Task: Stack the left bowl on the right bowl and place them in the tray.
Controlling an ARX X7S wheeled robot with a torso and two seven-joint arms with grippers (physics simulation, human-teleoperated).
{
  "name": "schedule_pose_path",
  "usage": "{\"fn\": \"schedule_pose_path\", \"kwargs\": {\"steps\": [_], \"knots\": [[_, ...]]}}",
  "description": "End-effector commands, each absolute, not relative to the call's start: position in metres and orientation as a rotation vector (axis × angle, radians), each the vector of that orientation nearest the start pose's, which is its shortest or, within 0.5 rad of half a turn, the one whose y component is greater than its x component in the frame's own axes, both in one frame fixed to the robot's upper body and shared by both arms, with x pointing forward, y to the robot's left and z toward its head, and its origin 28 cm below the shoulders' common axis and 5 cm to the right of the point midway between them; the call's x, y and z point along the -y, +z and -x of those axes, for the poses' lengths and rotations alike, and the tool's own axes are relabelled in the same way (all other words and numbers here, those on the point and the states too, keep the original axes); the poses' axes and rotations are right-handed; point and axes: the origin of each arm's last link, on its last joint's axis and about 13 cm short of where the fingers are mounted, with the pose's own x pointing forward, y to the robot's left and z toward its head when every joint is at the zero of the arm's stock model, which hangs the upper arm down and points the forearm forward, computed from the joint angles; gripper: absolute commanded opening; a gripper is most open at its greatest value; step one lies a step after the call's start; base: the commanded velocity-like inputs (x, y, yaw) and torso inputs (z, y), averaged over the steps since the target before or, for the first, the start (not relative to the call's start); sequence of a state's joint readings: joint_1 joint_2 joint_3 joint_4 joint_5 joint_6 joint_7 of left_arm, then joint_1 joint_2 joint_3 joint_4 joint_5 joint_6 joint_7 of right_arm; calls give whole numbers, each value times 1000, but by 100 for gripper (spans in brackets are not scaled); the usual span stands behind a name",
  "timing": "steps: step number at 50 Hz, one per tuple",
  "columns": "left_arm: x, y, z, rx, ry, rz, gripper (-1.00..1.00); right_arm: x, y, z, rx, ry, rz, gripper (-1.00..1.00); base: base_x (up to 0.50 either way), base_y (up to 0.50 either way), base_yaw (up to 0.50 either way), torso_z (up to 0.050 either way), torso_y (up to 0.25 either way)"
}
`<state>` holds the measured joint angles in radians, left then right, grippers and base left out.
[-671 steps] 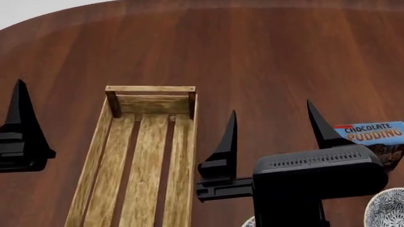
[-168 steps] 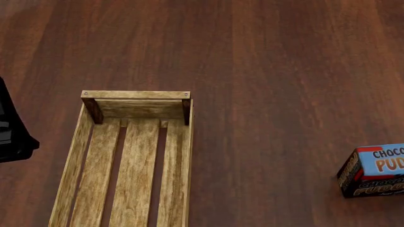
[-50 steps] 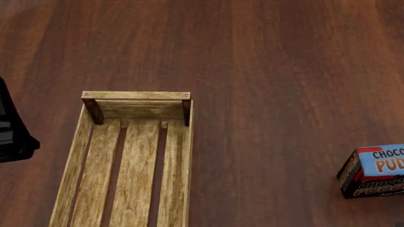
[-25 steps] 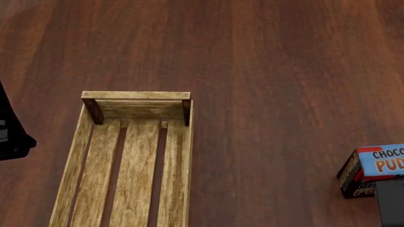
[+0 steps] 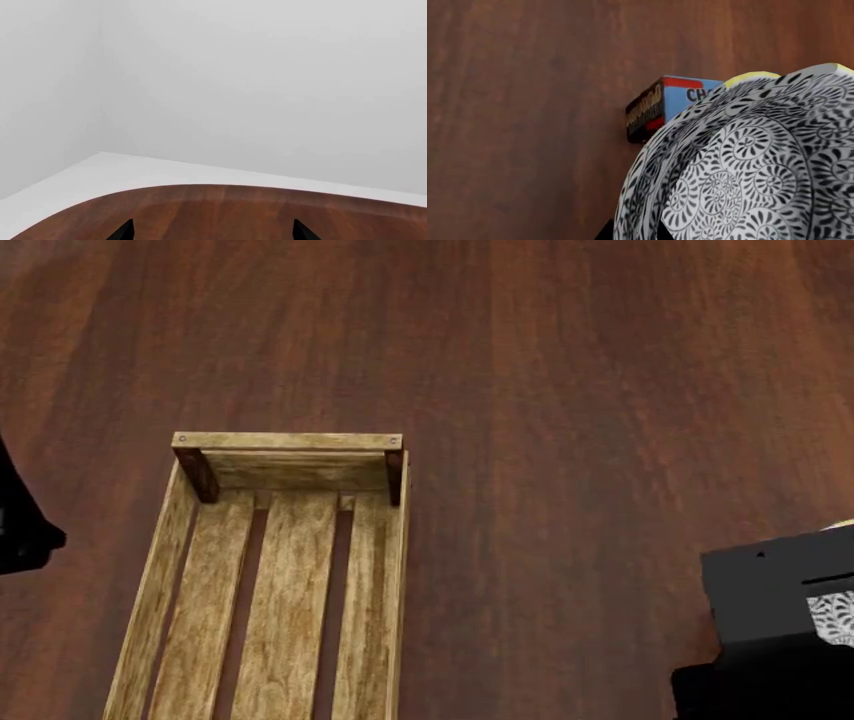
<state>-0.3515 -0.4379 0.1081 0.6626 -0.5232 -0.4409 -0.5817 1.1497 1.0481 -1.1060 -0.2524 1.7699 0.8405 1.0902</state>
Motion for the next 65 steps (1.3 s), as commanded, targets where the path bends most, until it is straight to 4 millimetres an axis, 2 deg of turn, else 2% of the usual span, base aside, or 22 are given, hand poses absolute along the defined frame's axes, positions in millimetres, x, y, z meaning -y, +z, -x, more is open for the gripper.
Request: {"fn": "schedule_pose_path", "kwargs": {"steps": [1, 18, 28, 35, 48, 65], "knots": [[-232, 195, -228, 444, 162, 91, 100, 159, 213, -249, -630, -153, 420, -100, 0, 0, 0, 0, 0], [-233, 196, -228, 445, 168, 95, 100, 143, 225, -263, -621, -98, 523, -100, 0, 0, 0, 0, 0], [-235, 197, -227, 446, 173, 101, 100, 131, 244, -277, -532, -18, 629, -100, 0, 0, 0, 0, 0], [-238, 199, -228, 447, 190, 106, 100, 120, 265, -282, -463, 39, 679, -100, 0, 0, 0, 0, 3], [-251, 204, -228, 458, 227, 124, 100, 96, 284, -291, -384, 152, 801, -100, 0, 0, 0, 0, 0], [-270, 209, -230, 483, 249, 186, 100, 71, 287, -299, -376, 283, 914, -100, 0, 0, 0, 0, 1]]}}
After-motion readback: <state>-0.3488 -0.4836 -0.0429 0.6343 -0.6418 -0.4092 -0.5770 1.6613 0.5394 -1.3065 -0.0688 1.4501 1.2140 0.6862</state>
